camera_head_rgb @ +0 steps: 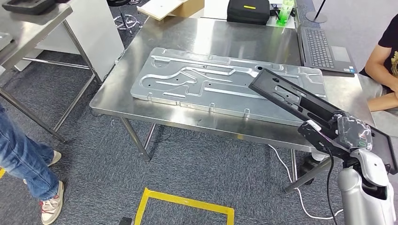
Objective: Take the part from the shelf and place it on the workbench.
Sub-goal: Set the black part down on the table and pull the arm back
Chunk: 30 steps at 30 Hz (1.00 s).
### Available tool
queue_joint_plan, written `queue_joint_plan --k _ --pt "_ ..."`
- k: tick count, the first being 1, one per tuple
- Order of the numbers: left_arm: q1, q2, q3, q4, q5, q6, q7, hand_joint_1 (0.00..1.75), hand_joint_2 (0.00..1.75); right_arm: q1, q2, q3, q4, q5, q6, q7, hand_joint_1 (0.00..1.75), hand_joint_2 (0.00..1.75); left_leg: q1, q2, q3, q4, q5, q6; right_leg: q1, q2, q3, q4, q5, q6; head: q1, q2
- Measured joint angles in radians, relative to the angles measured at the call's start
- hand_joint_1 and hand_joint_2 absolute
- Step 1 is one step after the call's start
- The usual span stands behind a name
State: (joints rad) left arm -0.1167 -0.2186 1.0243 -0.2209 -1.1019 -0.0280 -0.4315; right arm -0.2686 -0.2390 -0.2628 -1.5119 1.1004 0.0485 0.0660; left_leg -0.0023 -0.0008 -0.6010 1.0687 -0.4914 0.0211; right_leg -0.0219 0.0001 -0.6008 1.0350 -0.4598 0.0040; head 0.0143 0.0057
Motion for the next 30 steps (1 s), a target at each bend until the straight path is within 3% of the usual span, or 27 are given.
queue_joint_plan --k 3,4,5,6,9,11,14,15,18,19,20,21,24,26,30 --pt "0.001 0.0 -0.001 0.0 -0.002 -0.002 0.0 0.0 1.75 -0.009 0.0 0.007 0.011 0.0 -0.002 0.0 1.75 1.75 0.002 0.0 -0.087 0.183 -0.087 -0.005 0.006 -0.001 0.001 -0.001 -0.001 -0.013 0.0 0.0" --pt "0.002 0.0 -0.001 0.0 -0.002 -0.003 0.0 0.0 1.75 -0.009 0.001 0.009 0.015 0.0 -0.002 0.0 1.75 1.75 0.002 0.0 -0.114 0.235 -0.101 -0.004 0.008 -0.001 0.001 0.0 -0.002 -0.014 0.0 0.0" --pt "0.003 0.0 -0.001 0.0 -0.002 -0.003 0.0 0.0 1.75 -0.009 0.001 0.011 0.018 0.0 -0.002 0.0 1.75 1.75 0.002 0.0 -0.127 0.255 -0.097 -0.002 0.011 0.0 0.002 0.0 -0.002 -0.015 0.0 0.0" --pt "0.004 0.0 -0.001 0.0 -0.002 -0.004 0.0 0.0 1.75 -0.009 0.001 0.013 0.022 0.0 -0.002 0.0 1.75 1.75 0.002 -0.001 -0.12 0.234 -0.074 0.003 0.013 0.001 0.003 0.0 -0.003 -0.016 0.0 0.0" --pt "0.004 0.0 -0.001 0.0 -0.002 -0.004 0.0 0.0 1.75 -0.01 0.001 0.018 0.025 0.0 -0.002 0.0 1.75 1.75 -0.006 -0.002 -0.028 0.036 0.022 0.021 0.017 0.003 0.007 0.002 -0.005 -0.015 0.0 0.0" --pt "0.002 0.0 -0.001 0.0 -0.002 -0.004 0.0 0.0 1.75 -0.01 0.001 0.021 0.028 0.0 -0.002 0.0 1.75 1.75 -0.011 -0.003 0.002 -0.032 0.038 0.026 0.017 0.004 0.005 0.002 -0.005 -0.008 0.0 0.0" --pt "0.003 0.0 -0.002 0.0 -0.002 -0.004 0.0 0.0 1.75 -0.011 0.001 0.022 0.031 0.0 -0.003 0.0 1.75 1.75 -0.01 -0.002 0.009 -0.049 0.046 0.034 0.014 0.003 0.003 0.003 -0.007 0.007 0.0 0.0" --pt "0.003 -0.001 -0.002 0.0 -0.002 -0.004 0.0 0.0 1.75 -0.011 0.001 0.022 0.031 0.0 -0.003 0.0 1.75 1.75 -0.008 -0.002 0.013 -0.057 0.05 0.038 0.013 0.003 -0.004 0.019 -0.02 0.011 0.0 0.0" --pt "0.001 -0.002 -0.002 0.0 -0.003 -0.004 0.001 0.0 1.75 -0.012 0.001 0.022 0.035 0.0 -0.005 -0.001 1.75 1.75 -0.006 -0.001 0.017 -0.068 0.056 0.047 0.007 0.003 -0.077 0.175 -0.102 0.022 0.001 0.0" --pt "0.001 -0.002 -0.002 0.0 -0.004 -0.004 0.001 0.0 1.75 -0.011 0.001 0.022 0.037 0.0 -0.005 0.0 1.75 1.75 -0.006 -0.001 0.017 -0.067 0.055 0.047 0.004 0.002 -0.105 0.229 -0.12 0.027 0.0 0.0" --pt "0.002 -0.002 -0.002 0.0 -0.005 -0.004 0.002 0.0 1.75 -0.009 0.001 0.022 0.04 0.0 -0.005 0.0 1.75 1.75 -0.006 -0.001 0.017 -0.066 0.054 0.047 0.001 0.002 -0.12 0.256 -0.119 0.031 0.0 0.0" --pt "0.003 -0.002 -0.002 0.0 -0.007 -0.004 0.002 0.0 1.75 -0.008 0.001 0.022 0.042 0.0 -0.005 0.0 1.75 1.75 -0.005 -0.001 0.017 -0.064 0.052 0.046 -0.003 0.001 -0.119 0.247 -0.101 0.034 0.0 0.0" --pt "0.003 -0.003 -0.002 0.0 -0.011 -0.004 0.003 0.0 1.75 -0.008 0.001 0.022 0.044 0.0 -0.006 -0.002 1.75 1.75 -0.005 -0.001 0.016 -0.05 0.042 0.034 -0.01 -0.004 -0.037 0.071 -0.012 0.04 0.001 0.0" --pt "0.002 -0.003 -0.002 0.0 -0.011 -0.004 0.003 0.0 1.75 -0.008 0.002 0.023 0.044 0.0 -0.007 -0.002 1.75 1.75 -0.007 -0.002 0.013 -0.042 0.035 0.023 -0.006 -0.003 -0.007 0.008 0.0 0.031 0.0 0.0" --pt "0.002 -0.003 -0.002 0.0 -0.012 -0.004 0.003 0.0 1.75 -0.006 0.002 0.023 0.044 0.0 -0.009 -0.002 1.75 1.75 -0.004 -0.001 0.006 -0.021 0.017 0.005 -0.003 0.001 -0.004 0.003 -0.001 0.006 0.0 0.0"
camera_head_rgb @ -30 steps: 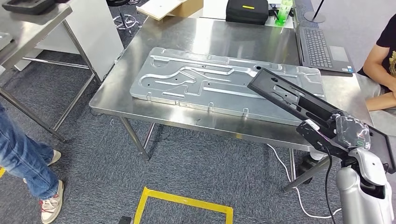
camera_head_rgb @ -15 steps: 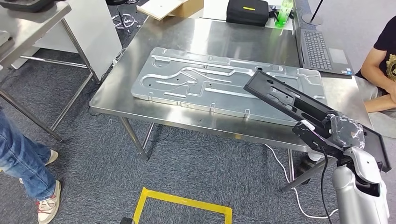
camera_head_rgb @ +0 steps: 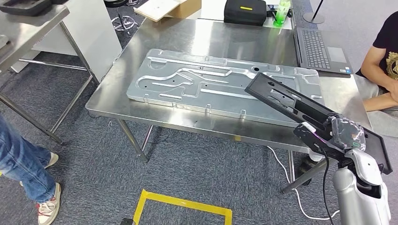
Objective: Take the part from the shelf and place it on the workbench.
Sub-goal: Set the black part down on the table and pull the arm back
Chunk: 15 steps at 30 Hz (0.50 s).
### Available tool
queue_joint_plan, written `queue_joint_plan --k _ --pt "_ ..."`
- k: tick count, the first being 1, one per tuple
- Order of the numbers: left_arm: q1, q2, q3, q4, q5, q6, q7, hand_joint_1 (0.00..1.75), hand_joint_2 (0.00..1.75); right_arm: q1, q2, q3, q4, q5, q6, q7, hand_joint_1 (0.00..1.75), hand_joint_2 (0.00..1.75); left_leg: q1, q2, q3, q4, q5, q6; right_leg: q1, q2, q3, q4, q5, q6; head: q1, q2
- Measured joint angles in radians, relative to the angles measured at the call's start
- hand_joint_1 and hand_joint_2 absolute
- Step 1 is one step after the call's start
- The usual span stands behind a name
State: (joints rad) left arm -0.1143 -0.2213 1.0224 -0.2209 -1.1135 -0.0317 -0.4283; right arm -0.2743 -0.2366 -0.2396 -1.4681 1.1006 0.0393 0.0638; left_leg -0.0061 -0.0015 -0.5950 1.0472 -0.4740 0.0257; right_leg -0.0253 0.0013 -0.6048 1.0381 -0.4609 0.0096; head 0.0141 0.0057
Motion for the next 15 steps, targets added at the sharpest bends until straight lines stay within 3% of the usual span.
queue_joint_plan --k 2,4,5,6,7,9,10,12,15 --pt "0.0 0.0 0.0 0.0 0.0 0.0 0.0 0.0 1.75 0.0 0.0 0.0 0.0 0.0 -0.002 0.0 1.75 1.75 0.003 0.0 -0.043 0.092 -0.049 -0.007 0.001 -0.001 0.004 -0.002 -0.001 -0.012 0.0 0.0" --pt "0.002 0.0 0.0 0.0 0.0 0.0 0.0 0.0 1.75 0.0 0.002 0.001 -0.001 0.0 -0.002 -0.001 1.75 1.75 0.004 0.0 -0.111 0.222 -0.102 -0.01 0.005 -0.001 0.006 -0.002 -0.005 -0.019 0.0 0.0" --pt "0.003 0.0 0.0 0.0 0.0 0.0 0.001 0.0 1.75 0.001 0.004 0.001 -0.001 0.0 -0.002 -0.001 1.75 1.75 0.004 0.0 -0.135 0.262 -0.108 -0.009 0.008 -0.001 0.008 -0.002 -0.007 -0.021 0.0 0.0" --pt "0.004 0.0 0.0 0.0 0.0 0.0 0.002 0.0 1.75 0.001 0.005 0.001 -0.001 0.0 -0.002 -0.001 1.75 1.75 0.004 0.0 -0.141 0.264 -0.094 -0.007 0.009 0.0 0.01 -0.002 -0.009 -0.022 0.0 0.0" --pt "0.005 0.0 0.0 0.0 -0.001 0.0 0.002 0.0 1.75 0.001 0.006 0.002 -0.001 0.0 -0.002 -0.001 1.75 1.75 0.004 0.0 -0.129 0.231 -0.064 -0.003 0.011 0.002 0.014 -0.002 -0.011 -0.021 0.0 0.0" --pt "0.004 0.0 0.0 0.0 -0.001 0.0 0.004 0.0 1.75 0.001 0.008 0.002 0.0 0.0 -0.003 -0.001 1.75 1.75 0.001 -0.002 -0.071 0.102 0.007 0.007 0.012 0.003 0.023 -0.001 -0.018 -0.018 0.0 0.0" --pt "0.004 0.0 0.0 0.0 -0.001 0.001 0.004 0.0 1.75 0.0 0.009 0.002 0.0 0.0 -0.003 -0.001 1.75 1.75 -0.001 -0.002 -0.044 0.045 0.027 0.01 0.013 0.004 0.025 0.0 -0.021 -0.014 0.0 0.0" --pt "0.003 0.0 0.0 0.0 -0.001 0.002 0.005 0.0 1.75 0.0 0.011 0.003 0.0 0.003 -0.003 -0.001 1.75 1.75 -0.005 -0.004 -0.021 -0.005 0.031 0.014 0.014 0.005 0.026 -0.001 -0.024 -0.005 0.0 0.0" --pt "0.004 0.0 0.0 0.0 -0.001 0.003 0.006 0.0 1.75 0.002 0.016 0.008 0.0 0.017 -0.008 0.0 1.75 1.75 -0.005 -0.004 -0.011 -0.023 0.033 0.026 0.011 0.003 0.024 0.005 -0.033 0.011 0.0 0.0"
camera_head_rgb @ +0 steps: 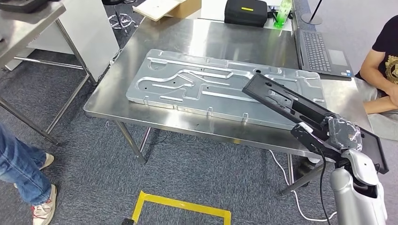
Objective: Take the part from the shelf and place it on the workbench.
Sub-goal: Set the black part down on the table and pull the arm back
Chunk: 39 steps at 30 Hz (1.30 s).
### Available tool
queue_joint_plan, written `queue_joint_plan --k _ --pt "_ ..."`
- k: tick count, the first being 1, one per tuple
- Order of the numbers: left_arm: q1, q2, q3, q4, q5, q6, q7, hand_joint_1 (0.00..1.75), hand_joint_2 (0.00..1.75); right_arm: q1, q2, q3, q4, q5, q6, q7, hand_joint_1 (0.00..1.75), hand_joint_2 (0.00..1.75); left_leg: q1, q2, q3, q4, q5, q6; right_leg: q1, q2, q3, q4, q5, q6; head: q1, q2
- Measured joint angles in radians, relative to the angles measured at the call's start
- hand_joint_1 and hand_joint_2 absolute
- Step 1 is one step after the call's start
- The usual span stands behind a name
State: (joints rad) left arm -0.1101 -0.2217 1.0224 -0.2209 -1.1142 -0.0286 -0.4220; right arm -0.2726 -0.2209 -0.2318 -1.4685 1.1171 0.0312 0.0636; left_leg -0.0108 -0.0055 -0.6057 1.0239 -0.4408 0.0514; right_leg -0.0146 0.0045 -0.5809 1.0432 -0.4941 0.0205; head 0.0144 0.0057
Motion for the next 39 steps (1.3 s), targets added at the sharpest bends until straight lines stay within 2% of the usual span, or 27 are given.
queue_joint_plan --k 2,4,5,6,7,9,10,12,13,16,18,20,21,22,23,25,26,27,30,32,34,35,36,37,38,39 --pt "-0.001 -0.001 0.0 0.0 0.0 0.0 0.0 0.0 1.75 0.001 0.001 0.002 0.0 0.006 -0.008 0.0 1.75 1.75 0.003 0.0 0.01 -0.012 0.002 0.011 -0.001 -0.002 -0.032 0.066 -0.035 0.007 0.0 0.0" --pt "-0.002 -0.001 0.0 0.0 0.0 0.001 0.0 0.0 1.75 0.003 0.003 0.004 0.0 0.008 -0.014 0.001 1.75 1.75 0.002 0.0 0.014 -0.013 -0.002 0.017 -0.001 -0.002 -0.099 0.187 -0.081 0.013 0.001 0.0" --pt "-0.002 -0.001 0.0 0.0 0.0 0.001 0.001 0.0 1.75 0.006 0.005 0.004 0.0 0.01 -0.015 0.001 1.75 1.75 0.002 0.0 0.017 -0.012 -0.005 0.018 -0.003 -0.002 -0.129 0.232 -0.088 0.016 0.001 0.0" --pt "-0.001 -0.001 0.0 0.0 0.0 0.002 0.001 0.0 1.75 0.009 0.007 0.005 0.001 0.011 -0.015 0.001 1.75 1.75 0.002 0.0 0.02 -0.011 -0.009 0.018 -0.005 -0.003 -0.145 0.248 -0.078 0.018 0.001 0.0" --pt "0.0 -0.001 0.0 0.0 0.0 0.002 0.002 0.0 1.75 0.011 0.008 0.006 0.001 0.013 -0.015 0.001 1.75 1.75 0.002 0.0 0.024 -0.009 -0.013 0.017 -0.007 -0.003 -0.141 0.225 -0.049 0.019 0.001 0.0" --pt "0.001 -0.001 0.0 0.0 -0.001 0.002 0.002 0.0 1.75 0.01 0.008 0.007 0.001 0.018 -0.015 0.001 1.75 1.75 0.002 0.0 0.035 -0.005 -0.024 0.012 -0.011 -0.006 -0.091 0.108 0.025 0.02 0.001 0.0" --pt "0.0 -0.002 0.0 0.0 -0.001 0.002 0.002 0.0 1.75 0.007 0.008 0.008 0.001 0.021 -0.015 0.001 1.75 1.75 0.0 0.0 0.039 -0.002 -0.029 0.008 -0.01 -0.007 -0.064 0.05 0.046 0.018 0.001 0.0" --pt "-0.001 -0.002 0.0 0.0 -0.003 0.002 0.003 0.0 1.75 0.001 0.008 0.008 0.001 0.03 -0.013 0.001 1.75 1.75 -0.002 0.0 0.041 0.0 -0.036 -0.001 -0.003 -0.007 -0.04 0.0 0.05 0.01 0.0 0.0" --pt "-0.001 -0.002 0.0 0.0 -0.004 0.002 0.003 0.0 1.75 -0.004 0.008 0.009 0.001 0.036 -0.011 0.002 1.75 1.75 -0.002 0.001 0.042 0.0 -0.038 -0.006 0.0 -0.006 -0.038 -0.005 0.047 0.005 0.0 0.0" --pt "-0.003 -0.002 0.0 0.0 -0.006 0.002 0.004 0.0 1.75 -0.023 0.005 0.01 0.004 0.061 -0.003 0.007 1.75 1.75 0.0 0.002 0.039 0.018 -0.056 -0.022 -0.005 -0.003 -0.029 -0.013 0.047 -0.012 0.0 0.0" --pt "-0.004 -0.002 0.0 0.0 -0.007 0.002 0.005 0.0 1.75 -0.04 0.005 0.018 0.008 0.075 0.0 0.009 1.75 1.75 0.003 0.002 -0.008 0.114 -0.101 -0.031 -0.007 -0.004 -0.022 -0.016 0.043 -0.022 -0.001 0.0" --pt "-0.003 -0.002 0.0 0.0 -0.008 0.002 0.006 0.0 1.75 -0.05 0.006 0.031 0.015 0.085 0.0 0.01 1.75 1.75 0.007 0.002 -0.087 0.249 -0.147 -0.036 -0.005 -0.004 -0.017 -0.016 0.038 -0.029 -0.001 0.0" --pt "-0.002 -0.002 0.0 0.0 -0.008 0.002 0.006 0.0 1.75 -0.052 0.006 0.036 0.018 0.088 0.0 0.011 1.75 1.75 0.008 0.002 -0.115 0.29 -0.151 -0.037 -0.004 -0.004 -0.014 -0.016 0.035 -0.03 -0.001 0.0" --pt "-0.001 -0.002 0.0 0.0 -0.008 0.003 0.007 0.0 1.75 -0.052 0.007 0.041 0.021 0.091 0.0 0.012 1.75 1.75 0.01 0.002 -0.127 0.295 -0.137 -0.038 -0.004 -0.004 -0.01 -0.015 0.032 -0.03 -0.001 0.0" --pt "0.0 -0.002 0.0 0.0 -0.009 0.003 0.007 0.0 1.75 -0.052 0.007 0.044 0.023 0.093 -0.001 0.013 1.75 1.75 0.012 0.002 -0.119 0.264 -0.106 -0.038 -0.004 -0.004 -0.005 -0.015 0.028 -0.028 -0.001 0.0" --pt "-0.001 -0.002 0.0 0.0 -0.009 0.003 0.007 0.0 1.75 -0.054 0.008 0.049 0.025 0.101 -0.003 0.015 1.75 1.75 0.015 0.002 -0.065 0.131 -0.029 -0.035 -0.006 -0.003 0.007 -0.014 0.019 -0.022 -0.001 0.0" --pt "-0.001 -0.002 0.0 0.0 -0.009 0.003 0.007 0.0 1.75 -0.056 0.008 0.051 0.026 0.105 -0.005 0.016 1.75 1.75 0.014 0.002 -0.038 0.071 -0.005 -0.033 -0.004 -0.002 0.01 -0.012 0.015 -0.017 -0.001 0.0" --pt "-0.002 -0.002 0.0 0.0 -0.01 0.003 0.008 0.0 1.75 -0.058 0.008 0.054 0.026 0.11 -0.006 0.017 1.75 1.75 0.013 0.002 -0.02 0.031 0.007 -0.03 -0.003 -0.001 0.012 -0.012 0.011 -0.011 -0.001 0.0" --pt "-0.002 -0.002 0.0 0.0 -0.011 0.003 0.009 0.0 1.75 -0.063 0.009 0.067 0.028 0.128 -0.009 0.02 1.75 1.75 0.008 0.0 -0.009 0.008 0.005 -0.015 -0.004 0.0 0.014 -0.017 0.007 0.007 -0.001 0.0" --pt "-0.003 -0.002 0.0 0.0 -0.014 0.004 0.009 0.0 1.75 -0.066 0.011 0.076 0.032 0.14 -0.009 0.021 1.75 1.75 0.01 -0.001 -0.002 -0.001 0.006 -0.002 -0.008 -0.002 0.005 0.009 -0.011 0.016 -0.001 0.0" --pt "-0.005 -0.003 0.0 0.0 -0.017 0.004 0.009 0.0 1.75 -0.073 0.012 0.083 0.038 0.147 -0.009 0.022 1.75 1.75 0.01 0.0 0.004 -0.006 0.005 0.007 -0.008 -0.003 -0.046 0.109 -0.058 0.019 0.0 0.0" --pt "-0.006 -0.003 0.0 0.0 -0.018 0.004 0.009 0.0 1.75 -0.076 0.013 0.086 0.041 0.15 -0.009 0.022 1.75 1.75 0.008 -0.001 0.005 -0.006 0.003 0.01 -0.008 -0.003 -0.085 0.176 -0.082 0.02 0.0 0.0" --pt "-0.006 -0.003 -0.001 0.0 -0.018 0.004 0.01 0.0 1.75 -0.078 0.014 0.088 0.046 0.153 -0.009 0.023 1.75 1.75 0.007 -0.001 0.007 -0.005 0.0 0.013 -0.007 -0.003 -0.12 0.231 -0.096 0.021 0.0 0.0" --pt "-0.005 -0.003 -0.001 0.0 -0.019 0.004 0.01 0.0 1.75 -0.078 0.015 0.091 0.051 0.156 -0.009 0.023 1.75 1.75 0.005 -0.001 0.01 -0.005 -0.003 0.014 -0.007 -0.003 -0.142 0.259 -0.091 0.021 0.0 0.0" --pt "-0.005 -0.003 -0.001 0.0 -0.019 0.004 0.011 0.0 1.75 -0.078 0.016 0.094 0.056 0.158 -0.009 0.023 1.75 1.75 0.004 -0.002 0.014 -0.005 -0.007 0.014 -0.007 -0.003 -0.146 0.249 -0.067 0.02 0.0 0.0" --pt "-0.004 -0.003 -0.001 0.0 -0.019 0.004 0.011 0.0 1.75 -0.079 0.017 0.097 0.06 0.159 -0.009 0.023 1.75 1.75 0.004 -0.003 0.021 -0.005 -0.011 0.013 -0.007 -0.003 -0.131 0.202 -0.028 0.017 0.0 0.0"
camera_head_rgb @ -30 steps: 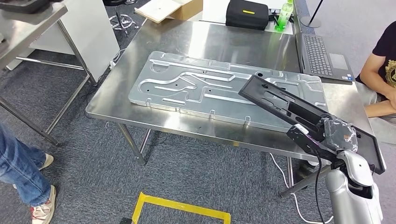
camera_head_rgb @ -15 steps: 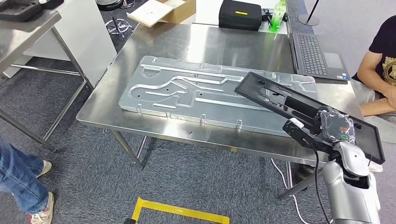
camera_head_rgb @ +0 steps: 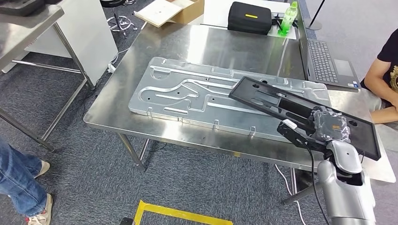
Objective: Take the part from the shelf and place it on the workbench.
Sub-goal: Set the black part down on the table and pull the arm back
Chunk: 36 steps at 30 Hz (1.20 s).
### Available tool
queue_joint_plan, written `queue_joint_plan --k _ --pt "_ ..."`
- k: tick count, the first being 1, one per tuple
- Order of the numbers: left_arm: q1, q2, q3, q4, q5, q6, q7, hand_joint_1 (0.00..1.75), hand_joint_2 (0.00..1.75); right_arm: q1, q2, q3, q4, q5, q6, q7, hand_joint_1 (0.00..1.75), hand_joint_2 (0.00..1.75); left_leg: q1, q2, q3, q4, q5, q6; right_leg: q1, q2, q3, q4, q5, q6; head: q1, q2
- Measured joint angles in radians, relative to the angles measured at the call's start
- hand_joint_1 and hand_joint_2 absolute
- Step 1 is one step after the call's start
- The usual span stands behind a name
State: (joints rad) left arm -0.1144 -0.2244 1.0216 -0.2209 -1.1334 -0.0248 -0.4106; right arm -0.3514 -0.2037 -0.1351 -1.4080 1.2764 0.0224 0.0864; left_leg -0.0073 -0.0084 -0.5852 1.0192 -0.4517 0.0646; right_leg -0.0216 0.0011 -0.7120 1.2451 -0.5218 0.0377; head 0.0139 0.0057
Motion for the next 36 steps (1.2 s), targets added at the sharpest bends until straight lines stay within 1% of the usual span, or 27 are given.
queue_joint_plan --k 1,2,3,4,5,7,8,9,10,12,13,14,15,16,17,19,20,24,26,28,29,30,31,33,34,35,36 --pt "0.0 0.0 0.0 0.0 0.0 0.0 0.0 0.0 1.75 -0.002 0.0 0.002 0.003 0.001 0.0 0.0 1.75 1.75 0.0 0.0 0.007 0.0 -0.005 -0.002 0.001 0.0 0.027 -0.069 0.043 -0.004 0.0 0.0" --pt "0.0 -0.001 0.0 0.0 0.0 0.0 0.0 0.0 1.75 -0.006 0.001 0.004 0.005 0.003 0.0 -0.001 1.75 1.75 -0.002 -0.001 0.013 0.001 -0.01 -0.005 0.004 -0.001 0.055 -0.131 0.073 -0.008 0.0 0.0" --pt "-0.001 -0.002 0.0 0.0 0.0 0.0 0.001 0.0 1.75 -0.011 0.002 0.006 0.007 0.005 -0.001 -0.001 1.75 1.75 -0.003 -0.001 0.016 0.002 -0.014 -0.009 0.008 -0.001 0.077 -0.179 0.088 -0.012 0.0 0.0" --pt "-0.002 -0.002 -0.001 0.0 -0.001 0.0 0.001 0.0 1.75 -0.017 0.004 0.008 0.009 0.009 -0.001 -0.001 1.75 1.75 -0.003 0.0 0.017 0.002 -0.016 -0.013 0.012 -0.002 0.089 -0.205 0.091 -0.016 0.0 0.0" --pt "-0.003 -0.003 -0.001 0.0 -0.001 0.0 0.002 0.0 1.75 -0.022 0.006 0.011 0.011 0.014 -0.001 -0.001 1.75 1.75 -0.003 0.0 0.016 0.001 -0.017 -0.017 0.016 -0.002 0.093 -0.211 0.085 -0.02 0.0 0.0" --pt "-0.004 -0.003 -0.001 0.0 -0.002 0.0 0.004 0.0 1.75 -0.027 0.008 0.019 0.015 0.026 -0.002 0.0 1.75 1.75 -0.002 0.002 0.019 -0.002 -0.021 -0.027 0.014 -0.001 0.099 -0.22 0.084 -0.029 0.0 0.0" --pt "-0.005 -0.003 -0.002 0.0 -0.002 0.001 0.004 0.0 1.75 -0.029 0.01 0.025 0.017 0.032 -0.002 0.0 1.75 1.75 -0.002 0.002 0.016 0.01 -0.031 -0.032 0.011 -0.002 0.105 -0.225 0.084 -0.034 0.0 0.0" --pt "-0.005 -0.003 -0.002 0.0 -0.003 0.001 0.005 0.0 1.75 -0.031 0.012 0.029 0.019 0.035 -0.003 0.0 1.75 1.75 -0.001 0.002 0.004 0.038 -0.047 -0.037 0.008 -0.002 0.112 -0.231 0.084 -0.039 -0.001 0.0" --pt "-0.006 -0.003 -0.002 0.0 -0.003 0.001 0.005 0.0 1.75 -0.035 0.015 0.034 0.022 0.039 -0.003 0.0 1.75 1.75 0.0 0.002 -0.022 0.09 -0.072 -0.041 0.006 -0.003 0.117 -0.233 0.082 -0.043 -0.001 0.0" --pt "-0.007 -0.003 -0.003 0.0 -0.002 0.001 0.006 0.0 1.75 -0.041 0.023 0.045 0.029 0.044 -0.003 0.002 1.75 1.75 0.005 0.002 -0.097 0.224 -0.12 -0.047 0.008 -0.004 0.121 -0.233 0.078 -0.049 -0.002 0.0" --pt "-0.006 -0.003 -0.003 0.0 -0.001 0.001 0.007 0.0 1.75 -0.043 0.027 0.05 0.034 0.047 -0.003 0.004 1.75 1.75 0.007 0.002 -0.13 0.272 -0.129 -0.049 0.009 -0.004 0.122 -0.232 0.075 -0.051 -0.001 0.0" --pt "-0.005 -0.003 -0.003 0.0 -0.001 0.002 0.008 0.0 1.75 -0.043 0.03 0.055 0.039 0.051 -0.003 0.006 1.75 1.75 0.007 0.002 -0.146 0.284 -0.119 -0.05 0.01 -0.003 0.123 -0.23 0.073 -0.051 -0.002 0.0" --pt "-0.005 -0.003 -0.003 0.0 0.0 0.002 0.009 0.0 1.75 -0.043 0.033 0.06 0.043 0.054 -0.003 0.008 1.75 1.75 0.008 0.002 -0.143 0.262 -0.094 -0.049 0.01 -0.003 0.125 -0.228 0.07 -0.05 -0.002 0.0" --pt "-0.005 -0.003 -0.003 0.0 0.0 0.002 0.009 0.0 1.75 -0.043 0.035 0.063 0.047 0.056 -0.003 0.01 1.75 1.75 0.008 0.002 -0.125 0.213 -0.059 -0.048 0.01 -0.002 0.127 -0.226 0.066 -0.049 -0.002 0.0" --pt "-0.006 -0.002 -0.003 0.0 0.0 0.003 0.01 0.0 1.75 -0.044 0.037 0.066 0.05 0.057 -0.004 0.011 1.75 1.75 0.008 0.002 -0.096 0.144 -0.022 -0.045 0.009 -0.002 0.13 -0.224 0.062 -0.046 -0.002 0.0" --pt "-0.008 -0.002 -0.002 0.0 0.0 0.004 0.01 0.0 1.75 -0.047 0.04 0.068 0.055 0.057 -0.006 0.014 1.75 1.75 0.005 0.002 -0.048 0.041 0.019 -0.039 0.012 -0.001 0.133 -0.221 0.055 -0.038 -0.002 0.0" --pt "-0.009 -0.002 -0.002 0.0 0.0 0.004 0.01 0.0 1.75 -0.049 0.041 0.068 0.058 0.057 -0.008 0.015 1.75 1.75 0.003 0.001 -0.037 0.016 0.024 -0.036 0.013 -0.001 0.133 -0.22 0.053 -0.033 -0.001 0.0" --pt "-0.008 -0.003 -0.002 0.0 0.001 0.005 0.01 0.0 1.75 -0.051 0.044 0.069 0.066 0.056 -0.011 0.014 1.75 1.75 0.002 0.0 -0.03 0.002 0.027 -0.017 0.01 -0.001 0.132 -0.212 0.042 -0.014 -0.001 0.0" --pt "-0.01 -0.003 -0.002 0.0 0.002 0.006 0.01 0.0 1.75 -0.053 0.044 0.069 0.069 0.054 -0.012 0.012 1.75 1.75 0.004 0.0 -0.025 -0.005 0.029 -0.007 0.008 -0.001 0.096 -0.135 -0.001 -0.009 -0.001 0.0" --pt "-0.011 -0.002 -0.002 0.0 0.003 0.008 0.009 0.0 1.75 -0.053 0.045 0.069 0.074 0.052 -0.013 0.01 1.75 1.75 0.001 0.001 -0.023 -0.005 0.026 -0.001 0.008 -0.001 0.029 -0.01 -0.055 -0.007 -0.001 0.0" --pt "-0.011 -0.002 -0.002 0.0 0.002 0.008 0.008 0.0 1.75 -0.05 0.045 0.069 0.077 0.052 -0.014 0.01 1.75 1.75 0.0 0.001 -0.023 -0.005 0.025 0.001 0.008 -0.001 0.004 0.031 -0.063 -0.006 -0.001 0.0" --pt "-0.01 -0.002 -0.002 0.0 0.0 0.009 0.005 0.0 1.75 -0.046 0.046 0.069 0.081 0.052 -0.014 0.01 1.75 1.75 -0.001 0.0 -0.022 -0.004 0.024 0.002 0.008 -0.001 -0.009 0.045 -0.056 -0.006 -0.001 0.0" --pt "-0.01 -0.002 -0.003 0.0 -0.003 0.009 0.001 0.0 1.75 -0.042 0.047 0.069 0.085 0.052 -0.014 0.01 1.75 1.75 -0.002 0.0 -0.021 -0.002 0.022 0.002 0.008 -0.001 -0.003 0.021 -0.029 -0.007 -0.001 0.0" --pt "-0.009 -0.002 -0.007 0.0 -0.011 0.01 -0.008 0.0 1.75 -0.037 0.048 0.069 0.091 0.056 -0.019 0.01 1.75 1.75 -0.002 -0.001 -0.019 0.001 0.017 -0.001 0.009 -0.001 0.046 -0.098 0.043 -0.014 -0.001 0.0" --pt "-0.01 -0.003 -0.01 0.0 -0.015 0.011 -0.011 0.0 1.75 -0.036 0.048 0.069 0.093 0.06 -0.023 0.011 1.75 1.75 -0.003 -0.001 -0.019 0.002 0.015 -0.004 0.012 -0.002 0.072 -0.157 0.067 -0.017 -0.001 0.0" --pt "-0.01 -0.003 -0.013 0.0 -0.018 0.011 -0.014 0.0 1.75 -0.037 0.048 0.069 0.095 0.066 -0.028 0.012 1.75 1.75 -0.004 -0.001 -0.019 0.003 0.014 -0.008 0.015 -0.002 0.09 -0.196 0.078 -0.021 -0.001 0.0" --pt "-0.01 -0.003 -0.016 0.0 -0.02 0.011 -0.015 0.0 1.75 -0.037 0.048 0.069 0.096 0.07 -0.032 0.013 1.75 1.75 -0.004 -0.001 -0.02 0.004 0.013 -0.012 0.019 -0.001 0.097 -0.214 0.078 -0.023 -0.001 0.0"
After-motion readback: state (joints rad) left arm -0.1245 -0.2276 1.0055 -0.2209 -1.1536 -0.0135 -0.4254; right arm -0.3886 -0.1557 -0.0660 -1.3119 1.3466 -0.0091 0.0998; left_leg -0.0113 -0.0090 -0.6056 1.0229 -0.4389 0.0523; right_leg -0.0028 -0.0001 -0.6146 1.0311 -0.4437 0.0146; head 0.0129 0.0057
